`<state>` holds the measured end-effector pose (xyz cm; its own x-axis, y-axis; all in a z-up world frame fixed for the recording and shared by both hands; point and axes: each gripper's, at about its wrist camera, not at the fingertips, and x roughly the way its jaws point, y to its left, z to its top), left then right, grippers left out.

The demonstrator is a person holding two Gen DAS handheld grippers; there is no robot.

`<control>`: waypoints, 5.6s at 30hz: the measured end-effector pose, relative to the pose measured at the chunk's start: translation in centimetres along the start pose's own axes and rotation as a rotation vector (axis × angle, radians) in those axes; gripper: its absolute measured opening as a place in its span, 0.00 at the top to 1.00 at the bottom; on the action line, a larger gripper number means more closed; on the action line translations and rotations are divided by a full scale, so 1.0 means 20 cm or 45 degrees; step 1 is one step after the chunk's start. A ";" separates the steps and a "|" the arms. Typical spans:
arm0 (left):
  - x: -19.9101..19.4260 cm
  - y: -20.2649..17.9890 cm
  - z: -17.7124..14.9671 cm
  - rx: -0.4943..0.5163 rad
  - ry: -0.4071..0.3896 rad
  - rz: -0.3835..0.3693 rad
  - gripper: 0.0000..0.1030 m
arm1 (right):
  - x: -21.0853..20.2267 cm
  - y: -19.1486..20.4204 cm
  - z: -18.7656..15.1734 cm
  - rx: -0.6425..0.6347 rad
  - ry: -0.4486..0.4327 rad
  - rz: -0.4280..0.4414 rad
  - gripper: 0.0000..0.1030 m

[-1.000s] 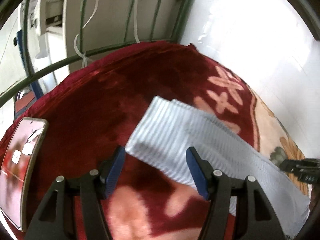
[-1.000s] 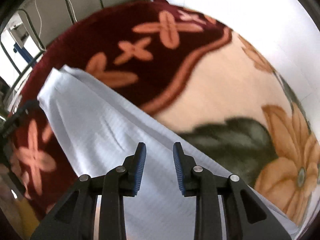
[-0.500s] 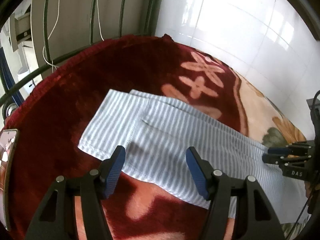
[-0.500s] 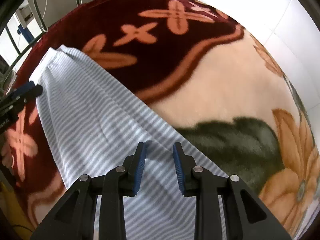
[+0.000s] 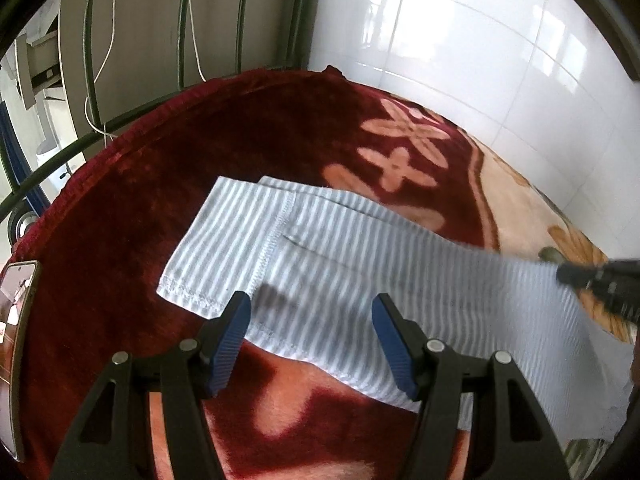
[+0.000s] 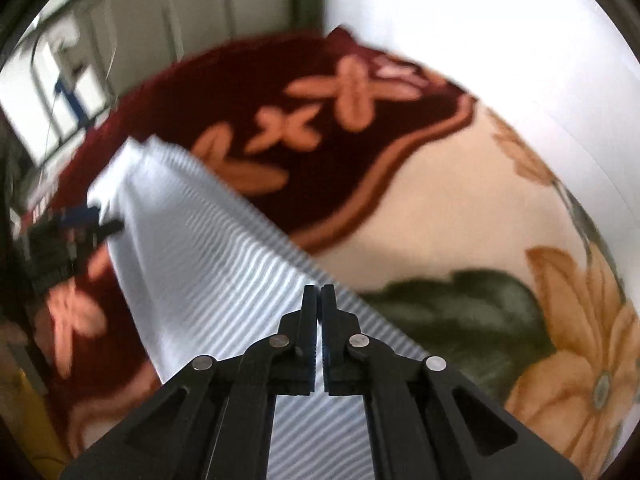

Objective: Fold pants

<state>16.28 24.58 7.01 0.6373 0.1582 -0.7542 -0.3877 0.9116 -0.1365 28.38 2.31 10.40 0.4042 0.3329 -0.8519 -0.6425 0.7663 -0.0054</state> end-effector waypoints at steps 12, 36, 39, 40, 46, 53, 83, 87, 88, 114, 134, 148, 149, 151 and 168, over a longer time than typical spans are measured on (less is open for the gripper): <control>0.03 0.00 -0.01 0.005 0.030 0.006 0.36 | 0.29 0.00 -0.06 0.076 0.115 -0.129 0.97; -0.13 -0.42 0.00 0.216 0.046 -0.223 0.36 | -0.48 -0.77 -0.83 0.589 0.063 -0.253 0.65; -0.14 -0.57 0.00 0.289 0.056 -0.258 0.36 | -0.45 -0.85 -0.87 0.558 0.096 -0.246 0.64; -0.13 -0.64 0.00 0.315 0.068 -0.280 0.35 | -0.43 -0.87 -0.88 0.540 0.097 -0.252 0.64; -0.05 -0.89 -0.04 0.391 0.162 -0.291 0.35 | -0.33 -0.96 -0.85 0.422 0.117 -0.225 0.64; 0.04 -1.05 -0.10 0.455 0.223 -0.252 0.35 | -0.19 -0.94 -0.83 0.257 0.162 -0.135 0.64; 0.03 -1.13 -0.18 0.553 0.241 -0.200 0.34 | -0.54 -1.13 -1.07 0.622 -0.046 -0.307 0.75; -0.04 -1.25 -0.19 0.537 0.229 -0.250 0.34 | -0.73 -1.30 -1.25 0.645 0.003 -0.466 0.73; -0.05 -1.29 -0.21 0.540 0.228 -0.266 0.34 | -0.77 -1.35 -1.30 0.672 0.005 -0.488 0.72; -0.16 -1.92 -0.69 0.721 0.282 -0.352 0.33 | -0.93 -1.78 -1.81 1.176 -0.344 -0.342 0.77; -0.15 -2.10 -0.67 0.789 0.246 -0.428 0.32 | -1.06 -1.73 -1.81 1.097 -0.211 -0.718 0.59; -0.20 -2.02 -0.62 0.747 0.235 -0.427 0.32 | -1.19 -1.26 -2.00 1.081 -0.197 -0.578 0.59; -0.22 -1.99 -0.62 0.745 0.233 -0.418 0.32 | -1.19 -1.22 -2.00 1.078 -0.193 -0.574 0.59; -0.26 -1.90 -0.61 0.735 0.232 -0.406 0.32 | -1.18 -1.13 -2.00 1.063 -0.176 -0.555 0.59; -0.34 -0.83 -0.30 0.532 0.169 -0.125 0.32 | -0.90 -0.42 -1.61 0.991 -0.143 -0.343 0.59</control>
<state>14.37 6.00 10.51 0.5562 0.0384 -0.8301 -0.0099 0.9992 0.0396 5.47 -27.78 8.80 0.5685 0.1052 -0.8159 0.1031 0.9749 0.1975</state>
